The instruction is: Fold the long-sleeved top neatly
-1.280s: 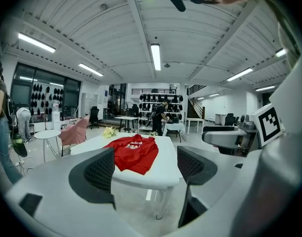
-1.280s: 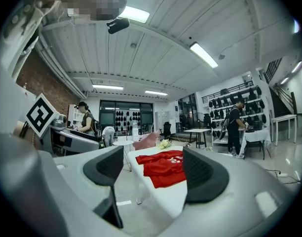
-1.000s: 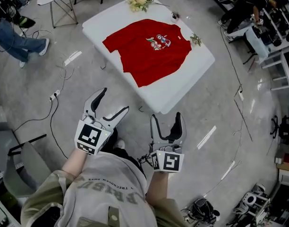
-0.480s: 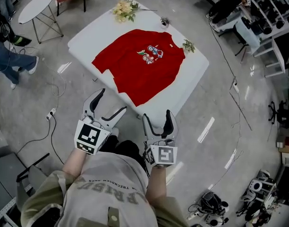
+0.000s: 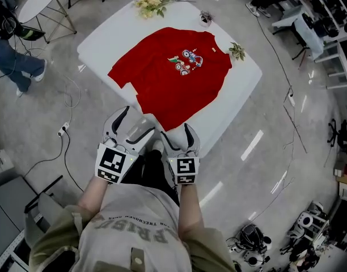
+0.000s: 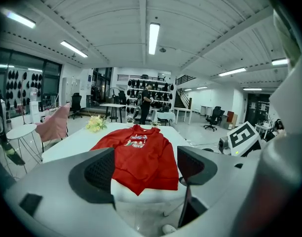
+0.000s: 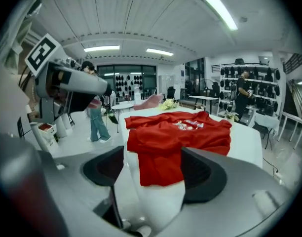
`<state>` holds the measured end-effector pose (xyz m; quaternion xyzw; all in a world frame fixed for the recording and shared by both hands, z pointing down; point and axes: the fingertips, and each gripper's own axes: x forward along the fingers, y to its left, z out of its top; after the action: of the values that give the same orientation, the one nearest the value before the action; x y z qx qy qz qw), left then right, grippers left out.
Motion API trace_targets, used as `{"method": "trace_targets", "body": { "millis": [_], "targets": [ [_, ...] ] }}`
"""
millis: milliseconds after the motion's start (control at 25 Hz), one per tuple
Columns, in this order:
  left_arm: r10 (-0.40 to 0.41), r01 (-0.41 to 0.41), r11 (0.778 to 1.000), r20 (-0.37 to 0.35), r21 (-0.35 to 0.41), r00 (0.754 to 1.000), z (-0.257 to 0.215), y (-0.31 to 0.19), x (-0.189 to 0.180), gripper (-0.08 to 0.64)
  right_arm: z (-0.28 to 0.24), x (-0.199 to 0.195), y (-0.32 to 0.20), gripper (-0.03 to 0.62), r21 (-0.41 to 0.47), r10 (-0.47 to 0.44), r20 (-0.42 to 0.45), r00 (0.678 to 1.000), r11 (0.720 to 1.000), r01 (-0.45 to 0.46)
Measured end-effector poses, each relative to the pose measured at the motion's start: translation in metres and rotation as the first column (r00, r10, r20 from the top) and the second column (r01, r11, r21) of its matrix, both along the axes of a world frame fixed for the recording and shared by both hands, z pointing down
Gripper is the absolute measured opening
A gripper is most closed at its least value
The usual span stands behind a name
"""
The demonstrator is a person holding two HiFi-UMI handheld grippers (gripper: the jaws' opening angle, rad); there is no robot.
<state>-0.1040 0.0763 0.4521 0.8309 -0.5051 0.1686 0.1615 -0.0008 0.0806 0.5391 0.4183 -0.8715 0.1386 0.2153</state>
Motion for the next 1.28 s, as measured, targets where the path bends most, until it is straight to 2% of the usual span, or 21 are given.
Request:
{"method": "trace_targets", "body": {
  "millis": [120, 240, 280, 320, 360, 480, 520, 680, 920, 1000, 1080, 1200, 1280],
  "targets": [
    [-0.006, 0.007, 1.000, 0.024, -0.026, 1.000, 0.015, -0.007, 0.003, 0.379, 0.034, -0.008, -0.003, 0.362, -0.068, -0.090, -0.098, 0.991, 0.994, 0.083],
    [-0.020, 0.021, 0.999, 0.036, -0.047, 0.999, 0.026, -0.013, 0.003, 0.379, 0.065, -0.011, -0.003, 0.345, -0.136, -0.176, -0.196, 0.965, 0.979, 0.151],
    [-0.026, 0.028, 0.998, 0.041, -0.052, 0.999, 0.029, -0.015, 0.003, 0.379, 0.074, -0.010, -0.002, 0.320, -0.158, -0.202, -0.228, 0.953, 0.973, 0.169],
    [-0.033, 0.035, 0.998, 0.046, -0.057, 0.998, 0.032, -0.016, 0.003, 0.379, 0.081, -0.009, -0.001, 0.255, -0.178, -0.225, -0.252, 0.941, 0.967, 0.184],
    [-0.037, 0.041, 0.997, 0.051, -0.061, 0.998, 0.035, -0.017, 0.003, 0.379, 0.086, -0.009, 0.001, 0.235, -0.197, -0.245, -0.265, 0.933, 0.961, 0.196],
    [-0.043, 0.049, 0.996, 0.075, -0.076, 0.996, 0.044, -0.018, 0.003, 0.379, 0.090, -0.005, 0.003, 0.198, -0.239, -0.277, -0.258, 0.926, 0.947, 0.216],
    [-0.044, 0.051, 0.995, 0.085, -0.081, 0.995, 0.047, -0.019, 0.002, 0.379, 0.090, -0.003, 0.002, 0.116, -0.246, -0.283, -0.258, 0.924, 0.944, 0.220],
    [-0.025, 0.039, 0.993, 0.130, -0.108, 0.991, 0.060, -0.019, 0.000, 0.379, 0.088, 0.009, 0.007, 0.086, -0.278, -0.345, -0.257, 0.903, 0.921, 0.273],
    [0.049, -0.021, 0.988, 0.181, -0.151, 0.982, 0.078, -0.029, 0.005, 0.379, 0.086, 0.043, 0.020, 0.081, -0.328, -0.445, -0.270, 0.854, 0.876, 0.353],
    [0.106, -0.066, 0.982, 0.225, -0.176, 0.969, 0.088, -0.031, 0.006, 0.379, 0.086, 0.059, 0.025, 0.081, -0.342, -0.464, -0.275, 0.842, 0.866, 0.365],
    [0.183, -0.125, 0.968, 0.278, -0.216, 0.943, 0.101, -0.033, 0.005, 0.379, 0.086, 0.076, 0.029, 0.081, -0.354, -0.481, -0.287, 0.829, 0.857, 0.374],
    [0.296, -0.201, 0.940, 0.364, -0.277, 0.883, 0.121, -0.037, 0.002, 0.379, 0.086, 0.100, 0.030, 0.081, -0.371, -0.496, -0.303, 0.814, 0.848, 0.379],
    [0.377, -0.252, 0.911, 0.414, -0.325, 0.829, 0.135, -0.040, 0.001, 0.379, 0.086, 0.115, 0.028, 0.081, -0.382, -0.495, -0.308, 0.813, 0.847, 0.371]
  ]
}}
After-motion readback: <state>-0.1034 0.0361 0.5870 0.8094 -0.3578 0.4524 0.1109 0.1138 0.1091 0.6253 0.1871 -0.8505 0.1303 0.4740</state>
